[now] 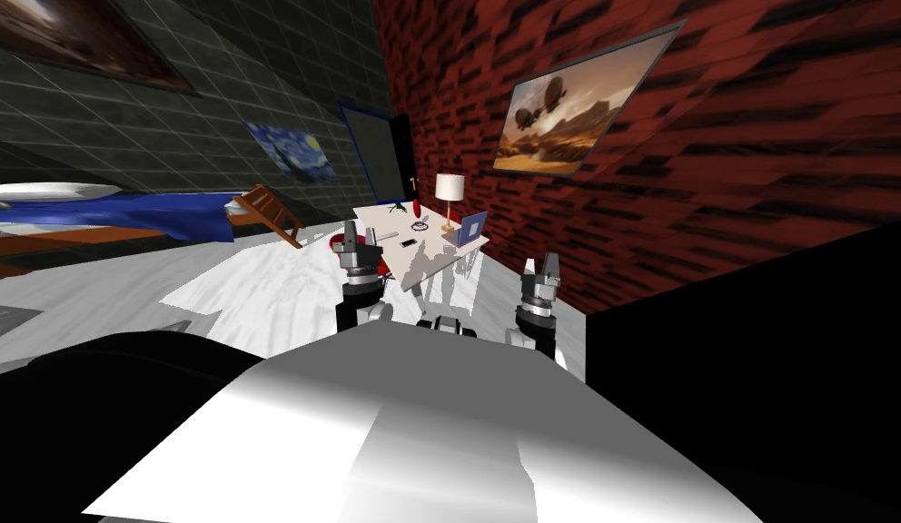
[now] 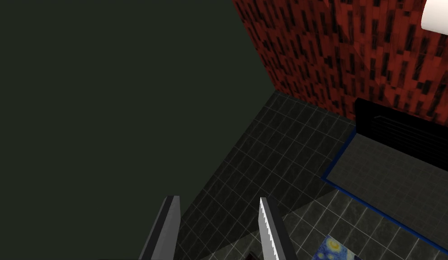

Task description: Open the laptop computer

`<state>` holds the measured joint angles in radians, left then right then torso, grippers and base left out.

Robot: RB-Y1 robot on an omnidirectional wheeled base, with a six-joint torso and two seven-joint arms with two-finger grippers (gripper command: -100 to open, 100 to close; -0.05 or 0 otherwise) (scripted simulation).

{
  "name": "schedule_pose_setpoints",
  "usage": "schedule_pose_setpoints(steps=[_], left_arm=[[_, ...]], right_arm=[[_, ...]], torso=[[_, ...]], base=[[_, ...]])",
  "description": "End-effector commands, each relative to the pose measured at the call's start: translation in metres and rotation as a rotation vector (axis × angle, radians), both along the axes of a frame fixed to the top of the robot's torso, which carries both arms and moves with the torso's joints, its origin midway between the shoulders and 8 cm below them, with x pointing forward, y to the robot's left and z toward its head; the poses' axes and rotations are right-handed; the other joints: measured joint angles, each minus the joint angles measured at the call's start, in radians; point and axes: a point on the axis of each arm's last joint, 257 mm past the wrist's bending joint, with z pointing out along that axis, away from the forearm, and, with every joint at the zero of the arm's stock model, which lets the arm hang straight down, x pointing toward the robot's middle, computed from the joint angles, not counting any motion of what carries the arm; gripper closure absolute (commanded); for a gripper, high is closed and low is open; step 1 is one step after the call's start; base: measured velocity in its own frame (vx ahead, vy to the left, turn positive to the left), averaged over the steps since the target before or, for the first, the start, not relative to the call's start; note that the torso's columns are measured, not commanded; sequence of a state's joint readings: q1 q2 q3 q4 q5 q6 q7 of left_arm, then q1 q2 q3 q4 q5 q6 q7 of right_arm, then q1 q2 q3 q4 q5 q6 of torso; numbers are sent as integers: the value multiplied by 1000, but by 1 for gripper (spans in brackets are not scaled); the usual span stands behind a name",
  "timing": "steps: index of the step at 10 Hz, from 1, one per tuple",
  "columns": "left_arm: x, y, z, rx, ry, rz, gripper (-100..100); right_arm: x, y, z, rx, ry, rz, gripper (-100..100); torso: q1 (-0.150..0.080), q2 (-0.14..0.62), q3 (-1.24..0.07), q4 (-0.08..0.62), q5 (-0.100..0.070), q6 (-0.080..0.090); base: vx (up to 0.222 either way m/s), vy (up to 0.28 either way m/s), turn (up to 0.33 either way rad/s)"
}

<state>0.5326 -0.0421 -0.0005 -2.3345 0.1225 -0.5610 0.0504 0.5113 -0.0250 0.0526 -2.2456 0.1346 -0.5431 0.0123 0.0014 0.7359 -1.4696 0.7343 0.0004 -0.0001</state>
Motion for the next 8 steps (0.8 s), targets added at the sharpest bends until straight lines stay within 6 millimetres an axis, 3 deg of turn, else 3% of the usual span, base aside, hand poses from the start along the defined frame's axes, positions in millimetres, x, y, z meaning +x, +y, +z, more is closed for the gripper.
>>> schedule_pose_setpoints(steps=[1, 6, 7, 8], left_arm=[[0, 0, 0, 0, 0, 0, 0], [0, 0, 0, 0, 0, 0, 0], [0, 0, 0, 0, 0, 0, 0], [0, 0, 0, 0, 0, 0, 0]], right_arm=[[15, 8, -22, -83, 70, 19, -100], [56, 20, -90, -280, 260, 15, -100], [56, 20, -91, -280, 261, 15, -100], [64, 20, -107, -326, 305, 8, -100]], torso=[[0, 3, -4, 3, 0, 0], [0, 3, -6, 4, 0, 0], [-1, 3, -6, 4, 0, 0], [-4, 1, -7, 4, -1, 1]], base=[[-84, 51, 95], [-96, 93, 149], [-83, 73, 54], [-78, 74, 128]])
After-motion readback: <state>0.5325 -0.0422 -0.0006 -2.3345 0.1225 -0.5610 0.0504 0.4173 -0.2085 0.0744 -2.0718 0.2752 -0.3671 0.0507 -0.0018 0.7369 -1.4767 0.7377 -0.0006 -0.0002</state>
